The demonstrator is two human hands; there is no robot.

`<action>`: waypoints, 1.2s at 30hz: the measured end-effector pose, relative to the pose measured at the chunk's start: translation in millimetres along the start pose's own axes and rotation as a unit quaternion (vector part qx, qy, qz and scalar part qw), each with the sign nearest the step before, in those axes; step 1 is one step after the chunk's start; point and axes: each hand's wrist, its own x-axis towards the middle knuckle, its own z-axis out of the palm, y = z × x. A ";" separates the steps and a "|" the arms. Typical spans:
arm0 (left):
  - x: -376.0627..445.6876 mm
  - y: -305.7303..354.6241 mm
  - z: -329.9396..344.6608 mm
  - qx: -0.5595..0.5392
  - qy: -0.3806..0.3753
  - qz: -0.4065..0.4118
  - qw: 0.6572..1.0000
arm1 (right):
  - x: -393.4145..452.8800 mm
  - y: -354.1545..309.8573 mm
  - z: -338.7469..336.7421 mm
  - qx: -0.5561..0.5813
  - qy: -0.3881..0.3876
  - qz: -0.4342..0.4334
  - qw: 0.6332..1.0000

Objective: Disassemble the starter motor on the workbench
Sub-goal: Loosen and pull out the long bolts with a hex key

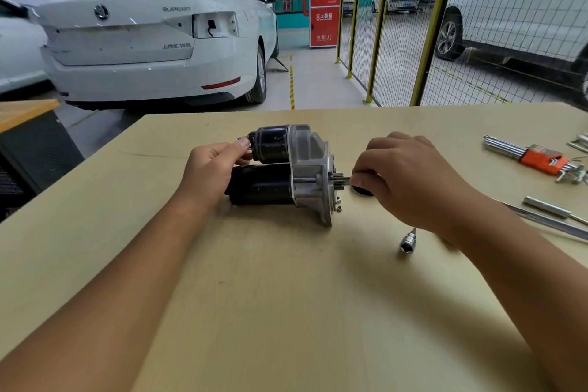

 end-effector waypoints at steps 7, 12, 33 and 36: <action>2.5 -3.0 -2.0 -0.006 -0.008 -0.005 1.000 | -1.7 -1.9 -0.9 -0.024 0.039 0.031 0.998; 4.6 -7.7 -2.6 -0.010 -0.012 -0.007 1.000 | -1.1 -2.2 -1.1 0.075 0.022 0.022 0.997; 2.8 -5.1 -1.5 -0.007 -0.014 -0.008 1.000 | -1.5 -2.9 -1.9 0.087 0.025 0.029 0.995; 3.2 -5.6 -1.7 -0.008 -0.013 -0.012 1.000 | -0.5 -2.6 -0.8 0.125 0.026 0.023 0.992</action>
